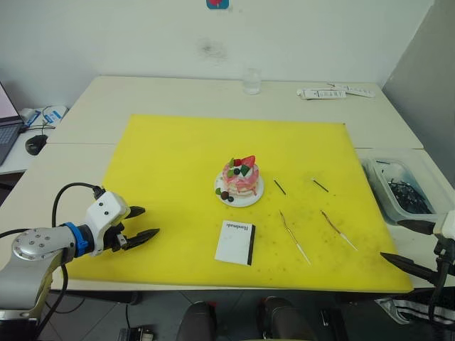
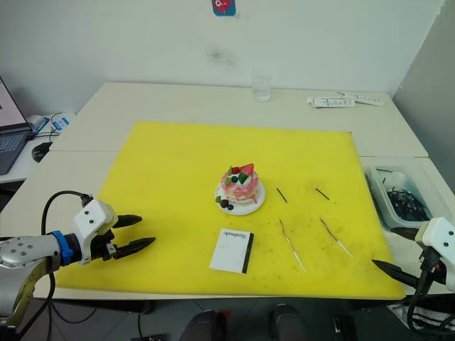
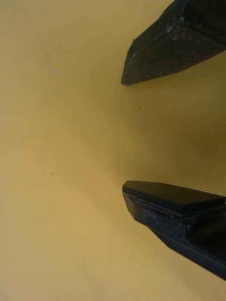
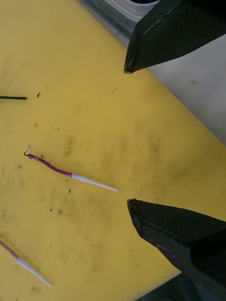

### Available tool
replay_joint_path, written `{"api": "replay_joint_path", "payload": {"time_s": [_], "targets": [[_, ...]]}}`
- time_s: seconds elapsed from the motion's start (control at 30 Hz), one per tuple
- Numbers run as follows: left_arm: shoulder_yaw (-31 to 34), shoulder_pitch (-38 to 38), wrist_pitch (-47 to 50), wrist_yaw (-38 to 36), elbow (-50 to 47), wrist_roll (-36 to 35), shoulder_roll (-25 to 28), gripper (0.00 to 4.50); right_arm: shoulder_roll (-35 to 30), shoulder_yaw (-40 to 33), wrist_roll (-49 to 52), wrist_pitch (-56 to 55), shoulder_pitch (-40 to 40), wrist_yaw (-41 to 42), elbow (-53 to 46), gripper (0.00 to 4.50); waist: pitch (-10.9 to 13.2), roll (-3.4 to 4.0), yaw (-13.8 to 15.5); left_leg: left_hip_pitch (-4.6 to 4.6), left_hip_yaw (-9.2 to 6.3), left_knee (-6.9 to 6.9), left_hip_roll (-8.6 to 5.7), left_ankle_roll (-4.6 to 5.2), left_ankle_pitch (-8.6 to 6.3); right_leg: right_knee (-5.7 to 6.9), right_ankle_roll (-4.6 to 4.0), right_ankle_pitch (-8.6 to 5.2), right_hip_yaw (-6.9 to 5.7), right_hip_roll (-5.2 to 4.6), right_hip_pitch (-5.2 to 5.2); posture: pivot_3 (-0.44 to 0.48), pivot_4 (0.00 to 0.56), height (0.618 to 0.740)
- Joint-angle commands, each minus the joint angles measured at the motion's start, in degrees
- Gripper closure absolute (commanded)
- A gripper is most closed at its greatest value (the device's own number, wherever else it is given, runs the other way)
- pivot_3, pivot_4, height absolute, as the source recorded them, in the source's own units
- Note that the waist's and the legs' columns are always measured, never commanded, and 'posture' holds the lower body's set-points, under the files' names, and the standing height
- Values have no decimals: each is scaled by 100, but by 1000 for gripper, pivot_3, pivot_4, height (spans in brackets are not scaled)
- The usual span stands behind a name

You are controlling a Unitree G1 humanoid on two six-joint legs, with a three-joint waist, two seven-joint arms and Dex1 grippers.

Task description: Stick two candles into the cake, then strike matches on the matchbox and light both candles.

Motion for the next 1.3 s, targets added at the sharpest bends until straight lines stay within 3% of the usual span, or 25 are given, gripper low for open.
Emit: {"api": "replay_joint_path", "payload": {"time_s": [0.03, 0.53, 0.93, 1.03, 1.3], "targets": [[58, -45, 41, -21, -101, -87, 3, 898, -11, -199, -12, -95, -72, 3, 34, 35, 0, 0, 0, 0, 0, 0, 0, 0, 0, 0, 0, 0, 0, 0, 0, 0, 150, 740], [-2, 55, 122, -18, -156, 1, 46, 898, 40, -148, -52, -290, -35, 55, 131, 35, 0, 0, 0, 2, 1, 0, 0, 0, 0, 1, 1, 0, 1, 1, 1, 0, 150, 740], [241, 20, 218, -395, 68, -500, 11, 898, 82, -32, -73, -397, -27, 52, 169, 35, -1, 1, -1, 2, 1, 1, 0, 0, 0, 2, 1, 0, 1, 1, 1, 0, 150, 740], [313, 75, 182, -428, 51, -544, 10, 17, 109, -27, -65, -398, -46, 36, 142, 0, -1, 1, 0, 3, 0, 1, 0, 0, 0, 3, 0, 0, -1, 1, 1, 0, 150, 740], [-83, 339, 1134, -822, -1641, -1606, 74, 17, 234, -145, 270, 60, -154, -243, -637, 0, -1, 2, 1, 0, 2, 2, 0, 0, 0, 3, 2, 1, 3, 0, 2, 0, 150, 740]]}}
